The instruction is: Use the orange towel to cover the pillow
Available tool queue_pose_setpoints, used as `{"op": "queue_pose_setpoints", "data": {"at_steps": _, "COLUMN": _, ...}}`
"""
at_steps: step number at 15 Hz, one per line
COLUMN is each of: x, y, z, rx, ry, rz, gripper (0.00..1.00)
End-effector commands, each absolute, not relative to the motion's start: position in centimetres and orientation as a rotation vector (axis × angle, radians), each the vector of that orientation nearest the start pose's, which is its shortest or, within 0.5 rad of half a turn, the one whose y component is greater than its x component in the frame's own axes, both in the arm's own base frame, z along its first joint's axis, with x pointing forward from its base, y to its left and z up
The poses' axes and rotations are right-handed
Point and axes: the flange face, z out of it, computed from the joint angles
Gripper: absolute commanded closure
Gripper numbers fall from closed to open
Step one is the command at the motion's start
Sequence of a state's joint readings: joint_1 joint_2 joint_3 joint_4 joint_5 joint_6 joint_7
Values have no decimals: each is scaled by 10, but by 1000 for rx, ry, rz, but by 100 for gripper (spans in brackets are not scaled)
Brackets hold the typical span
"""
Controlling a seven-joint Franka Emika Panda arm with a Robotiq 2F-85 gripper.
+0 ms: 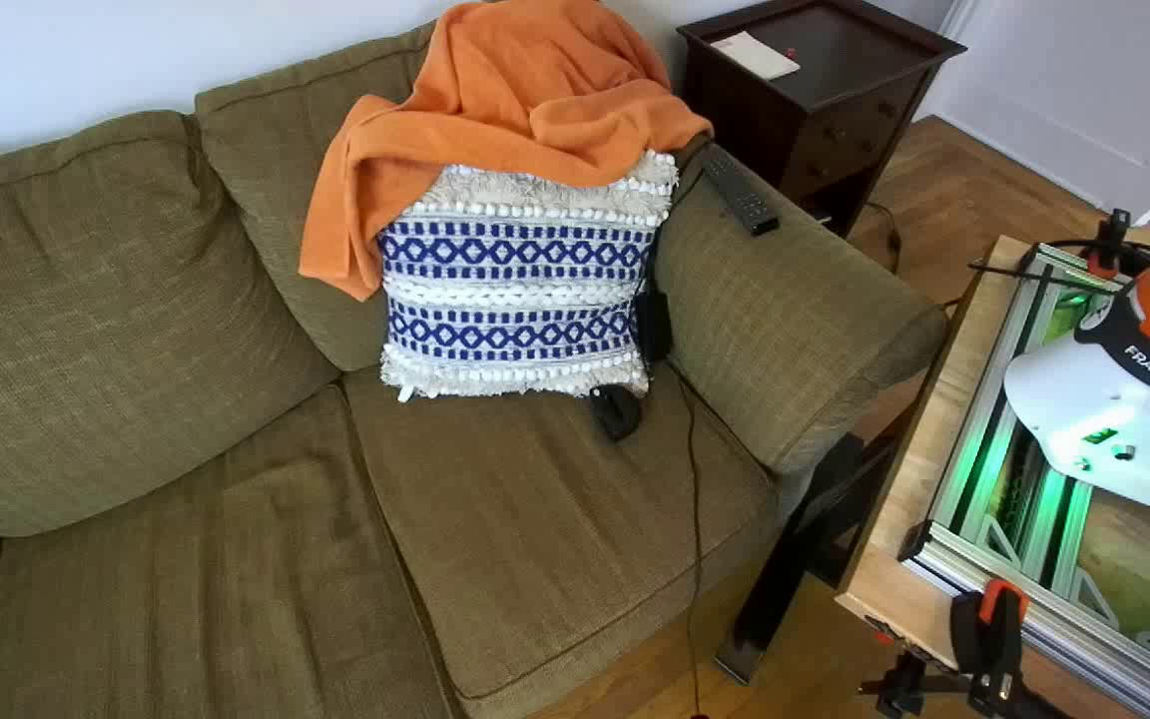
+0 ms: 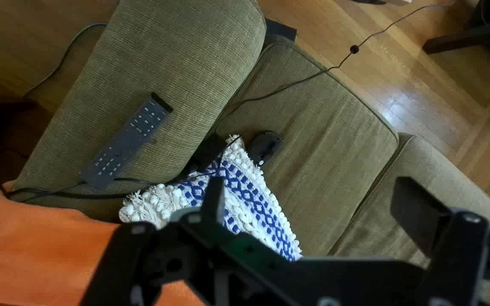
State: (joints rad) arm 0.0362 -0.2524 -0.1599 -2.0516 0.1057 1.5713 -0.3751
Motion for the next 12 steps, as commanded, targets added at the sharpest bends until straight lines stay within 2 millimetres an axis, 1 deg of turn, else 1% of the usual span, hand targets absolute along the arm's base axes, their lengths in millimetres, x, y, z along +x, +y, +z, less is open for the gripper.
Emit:
{"op": "queue_pose_setpoints", "data": {"at_steps": 1, "x": 453, "y": -51, "z": 529, "rx": -2909, "ry": -363, "rz": 280, "gripper": 0}}
{"op": "queue_pose_setpoints", "data": {"at_steps": 10, "x": 453, "y": -51, "z": 529, "rx": -2909, "ry": -363, "rz": 280, "gripper": 0}}
{"op": "queue_pose_setpoints", "data": {"at_steps": 12, "x": 466, "y": -43, "z": 527, "rx": -2964, "ry": -345, "rz": 257, "gripper": 0}}
